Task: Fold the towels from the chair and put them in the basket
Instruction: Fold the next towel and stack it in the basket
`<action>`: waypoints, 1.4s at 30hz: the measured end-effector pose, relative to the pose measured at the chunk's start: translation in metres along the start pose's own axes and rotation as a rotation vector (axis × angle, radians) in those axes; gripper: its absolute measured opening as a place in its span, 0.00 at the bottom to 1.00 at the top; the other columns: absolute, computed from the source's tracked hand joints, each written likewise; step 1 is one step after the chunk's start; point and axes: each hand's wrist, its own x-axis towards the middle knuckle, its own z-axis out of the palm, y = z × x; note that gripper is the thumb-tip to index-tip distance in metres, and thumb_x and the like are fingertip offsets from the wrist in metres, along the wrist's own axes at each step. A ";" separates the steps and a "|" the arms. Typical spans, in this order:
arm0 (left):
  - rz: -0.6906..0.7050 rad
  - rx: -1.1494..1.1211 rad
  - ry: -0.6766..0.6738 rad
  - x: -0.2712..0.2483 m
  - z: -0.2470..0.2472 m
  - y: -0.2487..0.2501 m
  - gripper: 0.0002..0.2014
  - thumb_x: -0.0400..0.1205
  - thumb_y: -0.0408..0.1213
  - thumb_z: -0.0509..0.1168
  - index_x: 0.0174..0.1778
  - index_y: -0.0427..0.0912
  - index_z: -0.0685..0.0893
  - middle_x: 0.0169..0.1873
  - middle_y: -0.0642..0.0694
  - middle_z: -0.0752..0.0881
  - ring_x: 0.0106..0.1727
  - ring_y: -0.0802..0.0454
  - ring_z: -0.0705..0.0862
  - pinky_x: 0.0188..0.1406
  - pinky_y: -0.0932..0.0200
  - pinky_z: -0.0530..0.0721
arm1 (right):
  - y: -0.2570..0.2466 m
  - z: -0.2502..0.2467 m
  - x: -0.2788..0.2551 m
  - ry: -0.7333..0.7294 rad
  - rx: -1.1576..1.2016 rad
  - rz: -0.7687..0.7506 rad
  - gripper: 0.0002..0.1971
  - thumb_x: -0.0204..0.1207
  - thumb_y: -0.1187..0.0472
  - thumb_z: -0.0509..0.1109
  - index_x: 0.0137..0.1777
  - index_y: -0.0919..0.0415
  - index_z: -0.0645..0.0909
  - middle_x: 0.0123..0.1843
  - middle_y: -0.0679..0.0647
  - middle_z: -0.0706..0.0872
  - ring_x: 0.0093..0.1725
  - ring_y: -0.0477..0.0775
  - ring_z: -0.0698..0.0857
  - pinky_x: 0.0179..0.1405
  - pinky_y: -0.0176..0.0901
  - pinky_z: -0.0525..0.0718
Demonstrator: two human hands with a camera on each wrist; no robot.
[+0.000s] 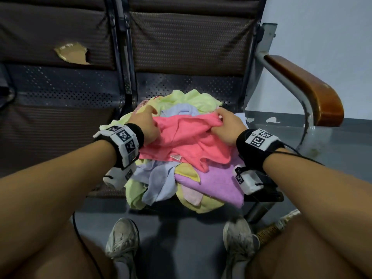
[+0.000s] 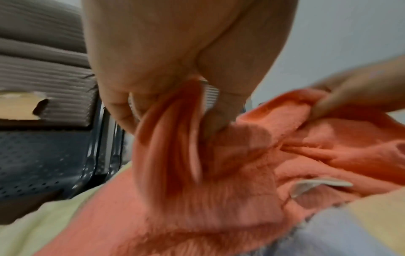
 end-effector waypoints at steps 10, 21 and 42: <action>0.489 -0.277 0.256 -0.026 0.005 0.064 0.10 0.82 0.35 0.63 0.54 0.41 0.88 0.49 0.41 0.91 0.54 0.41 0.86 0.51 0.55 0.77 | -0.027 -0.005 -0.007 0.176 0.229 -0.137 0.13 0.77 0.59 0.71 0.60 0.55 0.79 0.45 0.51 0.88 0.43 0.53 0.85 0.46 0.45 0.82; 0.372 -0.143 0.024 -0.022 0.012 0.063 0.14 0.73 0.44 0.76 0.52 0.47 0.84 0.39 0.52 0.85 0.45 0.47 0.85 0.44 0.57 0.79 | -0.035 -0.007 0.000 0.133 0.446 -0.021 0.15 0.76 0.63 0.60 0.55 0.54 0.86 0.45 0.60 0.91 0.42 0.58 0.87 0.44 0.55 0.86; -0.064 -1.049 0.320 0.009 -0.021 0.067 0.12 0.78 0.32 0.68 0.28 0.41 0.77 0.34 0.36 0.81 0.37 0.44 0.81 0.43 0.40 0.89 | -0.036 -0.025 -0.021 -0.071 0.129 -0.431 0.23 0.72 0.78 0.55 0.46 0.57 0.88 0.37 0.36 0.88 0.38 0.35 0.86 0.44 0.34 0.85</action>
